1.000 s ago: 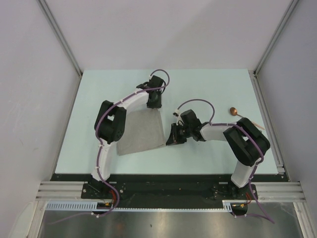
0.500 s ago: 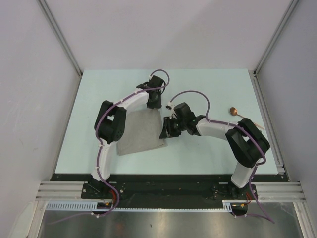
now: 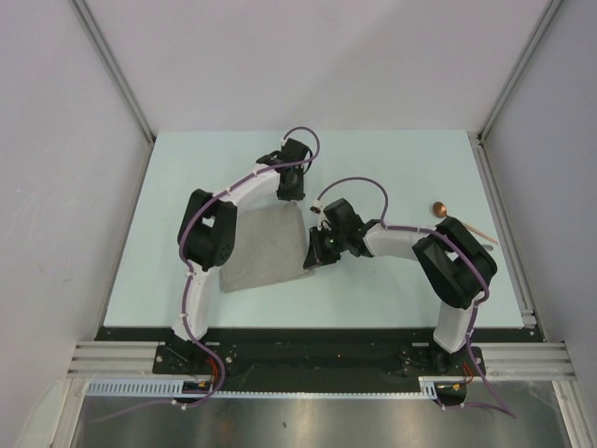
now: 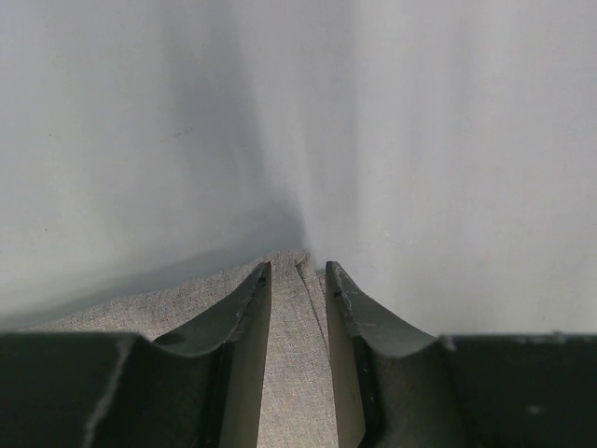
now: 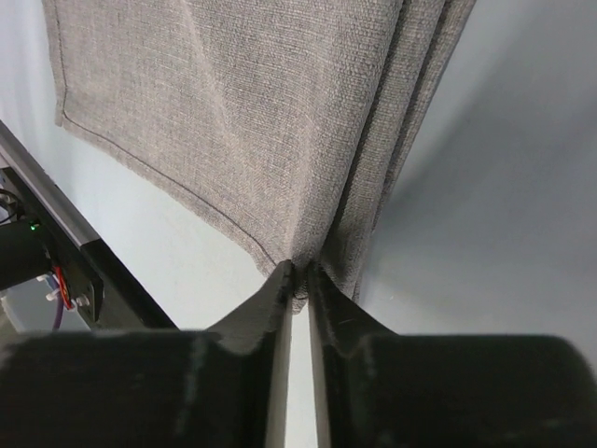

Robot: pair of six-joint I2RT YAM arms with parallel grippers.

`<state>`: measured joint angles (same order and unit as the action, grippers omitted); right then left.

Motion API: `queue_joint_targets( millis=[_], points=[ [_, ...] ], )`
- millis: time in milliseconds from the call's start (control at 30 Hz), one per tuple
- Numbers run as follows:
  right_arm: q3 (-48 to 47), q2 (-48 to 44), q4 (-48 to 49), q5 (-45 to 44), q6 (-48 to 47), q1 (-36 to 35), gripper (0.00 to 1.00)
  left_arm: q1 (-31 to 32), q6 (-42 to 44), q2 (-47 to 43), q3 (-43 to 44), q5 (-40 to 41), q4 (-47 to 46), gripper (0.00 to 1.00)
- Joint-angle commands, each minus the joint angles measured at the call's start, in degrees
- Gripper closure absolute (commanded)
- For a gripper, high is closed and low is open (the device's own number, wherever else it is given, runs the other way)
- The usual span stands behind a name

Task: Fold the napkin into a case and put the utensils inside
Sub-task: Smooth out the lower triangle-folded napkin at the center of the board.

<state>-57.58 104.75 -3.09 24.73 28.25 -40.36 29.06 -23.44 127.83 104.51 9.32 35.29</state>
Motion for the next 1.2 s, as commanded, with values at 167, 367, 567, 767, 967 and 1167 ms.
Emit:
queue_joint_targets(
  millis=[167, 367, 567, 767, 967, 1167],
  points=[
    [0.45, -4.63, -0.33, 1.19, 0.49, -0.25, 1.00, -0.14, 1.12, -4.69, 2.10, 0.08, 1.54, 0.62],
    [3.09, -5.87, 0.45, 1.28, 1.28, 0.45, 1.00, -0.14, 1.38, -5.92, 1.93, -0.09, 2.77, 0.61],
    [5.81, -4.38, 2.48, 1.64, 2.07, 0.63, 1.00, -0.23, 1.47, -8.21, 0.78, -0.97, 2.86, 0.56],
    [5.90, -3.23, 3.45, -0.12, 1.28, 0.72, 0.98, -0.84, 2.26, -10.93, -0.97, -1.50, 4.79, 0.56],
    [6.69, -4.38, -1.04, -4.87, -1.88, 1.60, 0.97, -7.15, -0.54, -22.24, -16.68, -12.19, -1.79, 0.56],
    [7.66, -5.08, -2.70, -6.62, -4.25, 2.83, 0.94, -16.12, -2.48, -30.43, -29.87, -24.52, -6.36, 0.53]
  ],
)
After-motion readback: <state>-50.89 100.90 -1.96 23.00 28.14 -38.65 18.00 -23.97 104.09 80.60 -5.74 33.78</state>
